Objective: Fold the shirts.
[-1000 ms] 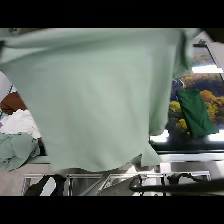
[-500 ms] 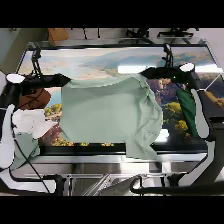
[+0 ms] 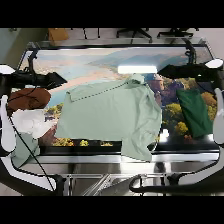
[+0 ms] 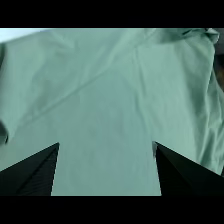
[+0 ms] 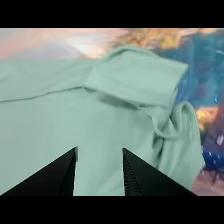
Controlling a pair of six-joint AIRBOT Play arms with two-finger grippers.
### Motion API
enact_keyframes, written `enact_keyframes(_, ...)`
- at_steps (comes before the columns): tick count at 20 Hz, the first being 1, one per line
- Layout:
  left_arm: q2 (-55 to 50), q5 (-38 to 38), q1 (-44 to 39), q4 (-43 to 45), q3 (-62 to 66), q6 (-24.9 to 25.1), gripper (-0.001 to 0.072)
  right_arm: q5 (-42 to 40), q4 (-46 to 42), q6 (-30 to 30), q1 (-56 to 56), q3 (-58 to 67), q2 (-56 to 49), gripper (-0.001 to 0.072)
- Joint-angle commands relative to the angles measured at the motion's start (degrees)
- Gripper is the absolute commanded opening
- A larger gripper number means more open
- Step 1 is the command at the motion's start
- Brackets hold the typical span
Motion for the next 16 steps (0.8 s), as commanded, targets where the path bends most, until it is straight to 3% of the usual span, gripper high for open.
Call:
enact_keyframes(1,5.27,-9.51,5.07,6.75,-8.59,-3.02,0.0655,9.99,-4.35,5.44,-5.92,-8.07,6.95,0.0339)
enact_keyframes(5,13.25,-7.08,10.38,17.40,-27.61,-2.40,0.0655,9.84,-4.92,5.68,-11.30,-28.24,17.92,0.0340)
enact_keyframes(8,15.43,-6.25,14.45,20.35,-36.68,-1.99,0.0655,8.70,-7.37,5.68,-14.80,-40.15,25.24,0.0341)
enact_keyframes(11,15.41,-2.51,17.29,20.26,-40.94,-1.75,0.0655,5.07,-7.78,5.68,-15.82,-47.78,30.21,0.0353)
enact_keyframes(14,15.34,4.48,16.81,18.69,-43.10,0.55,0.0655,4.50,-7.58,5.68,-15.78,-53.07,31.12,0.0458)
enact_keyframes(16,14.21,7.28,14.95,16.15,-43.47,1.73,0.0655,4.26,-7.56,5.66,-15.78,-56.54,31.06,0.0459)
